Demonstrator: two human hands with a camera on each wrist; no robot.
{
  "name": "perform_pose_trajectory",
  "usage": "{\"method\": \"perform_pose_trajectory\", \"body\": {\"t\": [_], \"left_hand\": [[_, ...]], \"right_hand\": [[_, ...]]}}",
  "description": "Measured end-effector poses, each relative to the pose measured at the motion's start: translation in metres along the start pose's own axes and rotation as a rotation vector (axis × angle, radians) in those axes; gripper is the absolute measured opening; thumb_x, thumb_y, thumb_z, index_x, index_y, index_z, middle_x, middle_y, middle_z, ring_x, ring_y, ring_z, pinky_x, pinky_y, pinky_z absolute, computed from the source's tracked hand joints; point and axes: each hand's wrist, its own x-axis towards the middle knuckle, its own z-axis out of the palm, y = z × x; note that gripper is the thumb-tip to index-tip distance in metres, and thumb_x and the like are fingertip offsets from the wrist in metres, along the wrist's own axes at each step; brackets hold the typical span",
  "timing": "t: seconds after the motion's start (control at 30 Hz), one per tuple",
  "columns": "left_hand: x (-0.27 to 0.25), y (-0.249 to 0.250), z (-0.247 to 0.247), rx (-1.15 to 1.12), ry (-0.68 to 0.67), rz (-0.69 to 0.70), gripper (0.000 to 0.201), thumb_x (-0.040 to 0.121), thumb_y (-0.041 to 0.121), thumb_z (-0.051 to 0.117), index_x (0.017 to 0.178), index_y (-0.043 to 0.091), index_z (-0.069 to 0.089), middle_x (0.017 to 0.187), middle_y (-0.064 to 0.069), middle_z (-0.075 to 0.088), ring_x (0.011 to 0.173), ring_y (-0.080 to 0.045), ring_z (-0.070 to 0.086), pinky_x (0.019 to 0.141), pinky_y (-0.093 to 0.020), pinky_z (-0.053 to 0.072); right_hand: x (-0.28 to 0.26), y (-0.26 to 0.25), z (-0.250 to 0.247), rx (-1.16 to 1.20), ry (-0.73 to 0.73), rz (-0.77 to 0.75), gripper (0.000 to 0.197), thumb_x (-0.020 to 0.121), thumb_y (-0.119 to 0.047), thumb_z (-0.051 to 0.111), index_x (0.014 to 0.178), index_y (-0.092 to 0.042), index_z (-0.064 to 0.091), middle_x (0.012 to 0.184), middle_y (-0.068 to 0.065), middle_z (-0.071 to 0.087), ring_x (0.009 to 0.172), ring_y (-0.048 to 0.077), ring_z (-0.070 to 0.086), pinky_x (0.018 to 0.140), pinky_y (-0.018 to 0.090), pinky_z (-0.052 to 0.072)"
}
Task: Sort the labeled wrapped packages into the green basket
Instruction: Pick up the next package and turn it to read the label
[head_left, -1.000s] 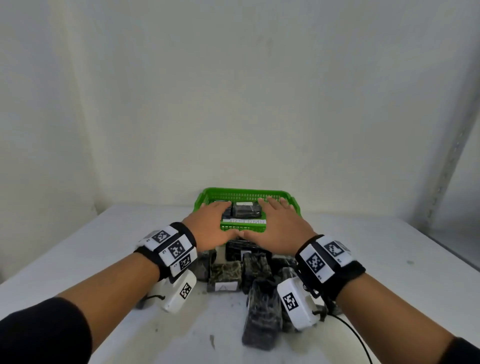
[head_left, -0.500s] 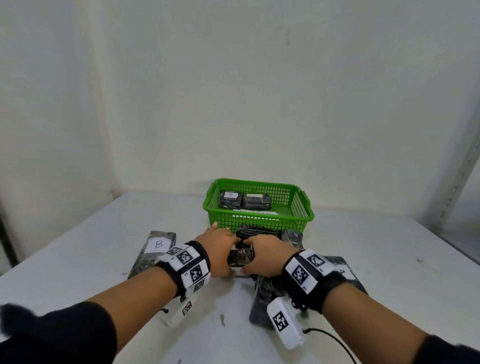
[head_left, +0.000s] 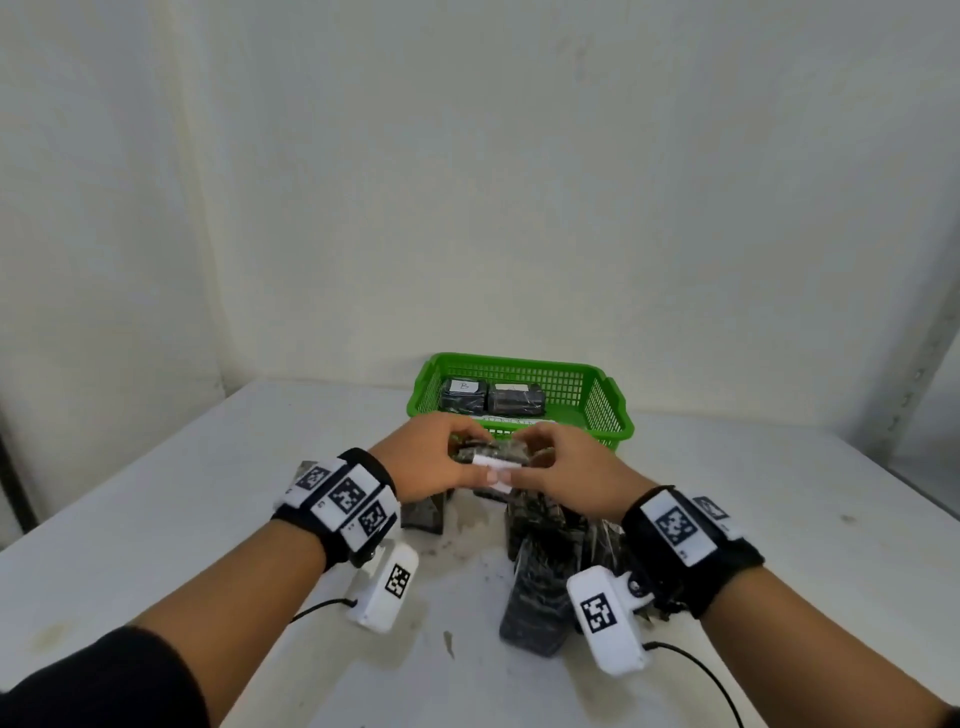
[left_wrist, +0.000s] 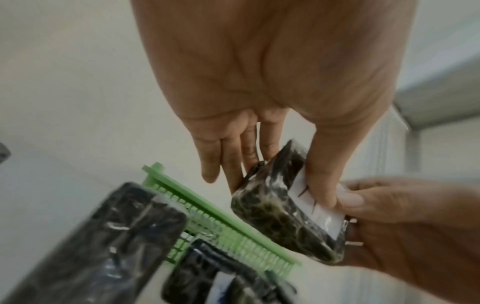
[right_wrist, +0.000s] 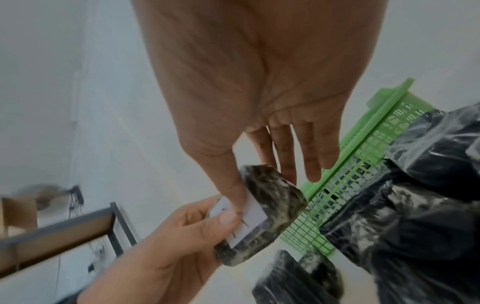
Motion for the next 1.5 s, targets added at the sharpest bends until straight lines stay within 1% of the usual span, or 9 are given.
{"method": "perform_pose_trajectory", "body": {"t": [0.1, 0.2, 0.33, 0.47, 0.77, 1.07, 1.27, 1.4, 1.5], "left_hand": [[-0.001, 0.008, -0.004, -0.166, 0.077, 0.024, 0.04, 0.076, 0.044, 0.08, 0.113, 0.036, 0.067, 0.109, 0.016, 0.069, 0.1, -0.003, 0.065, 0.094, -0.031, 0.052], [-0.001, 0.014, -0.002, -0.399, 0.072, 0.026, 0.036, 0.082, 0.028, 0.078, 0.117, 0.028, 0.068, 0.111, 0.008, 0.072, 0.103, -0.009, 0.069, 0.097, -0.034, 0.054], [-0.004, 0.02, 0.009, -0.575, 0.083, -0.01, 0.031, 0.088, 0.017, 0.072, 0.118, 0.015, 0.068, 0.109, -0.002, 0.074, 0.102, -0.017, 0.071, 0.097, -0.039, 0.055], [-0.006, 0.023, 0.021, -0.634, 0.084, -0.024, 0.03, 0.089, 0.015, 0.07, 0.119, 0.011, 0.068, 0.11, -0.006, 0.074, 0.103, -0.021, 0.071, 0.094, -0.042, 0.056], [-0.005, 0.026, 0.032, -0.636, 0.121, -0.005, 0.026, 0.089, 0.018, 0.071, 0.115, 0.013, 0.071, 0.106, -0.004, 0.076, 0.102, -0.023, 0.071, 0.094, -0.044, 0.056], [-0.009, 0.027, 0.033, -0.654, 0.096, 0.032, 0.029, 0.085, 0.01, 0.075, 0.113, 0.009, 0.072, 0.102, -0.004, 0.077, 0.095, -0.018, 0.074, 0.081, -0.023, 0.057], [-0.01, 0.025, 0.031, -0.718, 0.125, -0.006, 0.032, 0.085, 0.014, 0.075, 0.116, 0.008, 0.071, 0.107, -0.005, 0.076, 0.102, -0.022, 0.072, 0.092, -0.04, 0.057], [-0.01, 0.027, 0.032, -0.799, 0.089, -0.04, 0.033, 0.086, 0.009, 0.072, 0.119, 0.006, 0.068, 0.111, -0.007, 0.074, 0.106, -0.025, 0.07, 0.092, -0.041, 0.057], [-0.009, 0.029, 0.029, -0.761, 0.088, -0.04, 0.031, 0.087, 0.007, 0.071, 0.117, 0.008, 0.069, 0.108, -0.006, 0.075, 0.102, -0.023, 0.072, 0.091, -0.041, 0.058]], "right_hand": [[-0.008, 0.0, -0.009, 0.28, 0.083, -0.031, 0.038, 0.085, -0.032, 0.085, 0.119, -0.023, 0.069, 0.11, -0.009, 0.076, 0.101, 0.007, 0.073, 0.095, 0.03, 0.058], [-0.015, 0.005, -0.013, 0.472, 0.148, -0.025, 0.025, 0.087, -0.026, 0.084, 0.109, -0.022, 0.072, 0.105, -0.002, 0.079, 0.096, 0.009, 0.076, 0.089, 0.028, 0.062], [-0.019, 0.016, -0.01, 0.687, 0.135, 0.025, 0.039, 0.089, -0.022, 0.081, 0.122, -0.006, 0.069, 0.116, 0.013, 0.077, 0.106, 0.025, 0.076, 0.094, 0.042, 0.062], [-0.022, 0.023, -0.003, 0.769, 0.104, 0.035, 0.034, 0.09, -0.015, 0.079, 0.122, -0.008, 0.07, 0.115, 0.01, 0.079, 0.107, 0.025, 0.076, 0.09, 0.038, 0.063], [-0.024, 0.028, -0.001, 0.783, 0.181, 0.036, 0.033, 0.088, -0.01, 0.08, 0.119, -0.003, 0.07, 0.112, 0.011, 0.079, 0.102, 0.026, 0.077, 0.082, 0.038, 0.065], [-0.02, 0.027, 0.002, 0.756, 0.21, 0.038, 0.041, 0.083, -0.022, 0.086, 0.112, 0.003, 0.073, 0.101, 0.015, 0.081, 0.098, 0.036, 0.077, 0.085, 0.047, 0.065], [-0.023, 0.03, -0.001, 0.804, 0.094, 0.035, 0.036, 0.086, -0.006, 0.081, 0.12, -0.004, 0.071, 0.111, 0.011, 0.08, 0.102, 0.024, 0.077, 0.081, 0.029, 0.064], [-0.024, 0.029, -0.004, 0.786, 0.13, 0.017, 0.029, 0.088, -0.005, 0.08, 0.116, -0.004, 0.072, 0.109, 0.012, 0.08, 0.099, 0.024, 0.078, 0.077, 0.029, 0.064], [-0.021, 0.028, -0.005, 0.828, 0.123, 0.043, 0.033, 0.086, -0.007, 0.081, 0.117, -0.003, 0.071, 0.112, 0.012, 0.079, 0.106, 0.028, 0.076, 0.085, 0.035, 0.064]]}}
